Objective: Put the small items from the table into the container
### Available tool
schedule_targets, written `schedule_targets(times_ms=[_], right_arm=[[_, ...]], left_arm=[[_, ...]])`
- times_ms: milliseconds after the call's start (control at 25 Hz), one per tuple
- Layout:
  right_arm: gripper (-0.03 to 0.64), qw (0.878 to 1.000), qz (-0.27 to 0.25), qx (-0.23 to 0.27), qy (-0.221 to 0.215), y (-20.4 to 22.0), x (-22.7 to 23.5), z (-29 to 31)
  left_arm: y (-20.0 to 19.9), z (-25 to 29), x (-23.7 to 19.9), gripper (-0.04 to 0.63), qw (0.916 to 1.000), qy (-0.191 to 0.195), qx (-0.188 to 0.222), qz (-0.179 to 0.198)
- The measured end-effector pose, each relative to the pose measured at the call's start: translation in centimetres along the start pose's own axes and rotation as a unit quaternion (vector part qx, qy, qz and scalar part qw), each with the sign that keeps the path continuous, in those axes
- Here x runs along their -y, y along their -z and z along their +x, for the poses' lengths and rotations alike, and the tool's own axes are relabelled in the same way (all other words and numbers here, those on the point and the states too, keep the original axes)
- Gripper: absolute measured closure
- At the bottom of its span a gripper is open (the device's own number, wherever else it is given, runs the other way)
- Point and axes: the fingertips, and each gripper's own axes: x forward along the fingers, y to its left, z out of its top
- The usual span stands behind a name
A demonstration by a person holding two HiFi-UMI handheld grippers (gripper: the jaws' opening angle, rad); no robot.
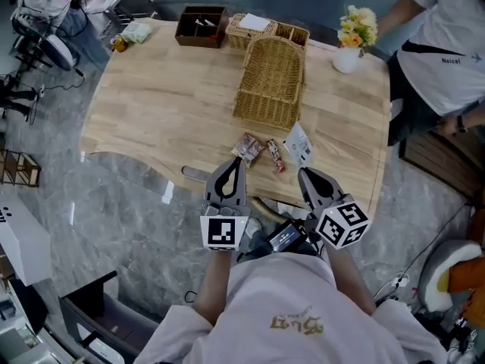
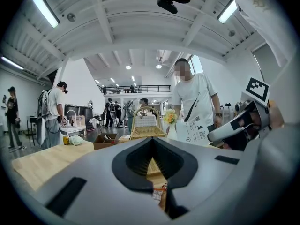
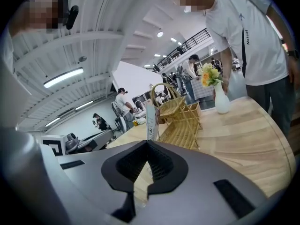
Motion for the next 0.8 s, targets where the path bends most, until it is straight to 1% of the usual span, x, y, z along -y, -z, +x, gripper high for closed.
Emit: schedule_targets(times_ms=[40, 160, 280, 400, 520, 600, 680, 800], right_arm=[[0.598, 1.000, -0.002, 0.004, -0.002, -0.4, -0.1, 0.1], [0.598, 1.000, -0.007, 0.013, -0.008, -1.6, -0.2, 0.5], [0.598, 1.000, -0.011, 0.020, -0.012, -2.8, -0.1, 0.9], [0.598, 0.999, -0.017, 0.023, -0.017, -3.8, 0.2, 1.2], [0.598, 0.999, -0.020, 0.028, -0.020, -4.9, 0.6, 1.6], [0.598, 0.999, -0.021, 0.032, -0.021, -5.6, 0.8, 1.8], [0.598, 0.999, -0.022, 0.035, -0.022, -6.1, 1.1, 2.1], [0.598, 0.999, -0.024, 0.037, -0.026, -6.9, 1.5, 2.8]], left_arm=[[-0.3, 0.2, -0.2, 0.601, 1.0000, 0.000, 0.004, 0.004], [-1.1, 0.7, -0.8, 0.601, 0.9999, -0.011, 0.004, -0.006], [-1.5, 1.2, -1.3, 0.601, 0.9998, -0.011, 0.013, 0.012], [-2.0, 1.9, -1.6, 0.601, 0.9996, -0.014, 0.019, 0.015], [-2.3, 2.8, -1.9, 0.601, 0.9989, -0.009, 0.032, 0.033], [-2.6, 3.4, -2.0, 0.601, 0.9988, -0.009, 0.034, 0.034], [-3.0, 3.9, -2.1, 0.601, 0.9991, -0.013, 0.030, 0.026], [-3.2, 5.0, -2.3, 0.601, 0.9985, -0.012, 0.038, 0.036]])
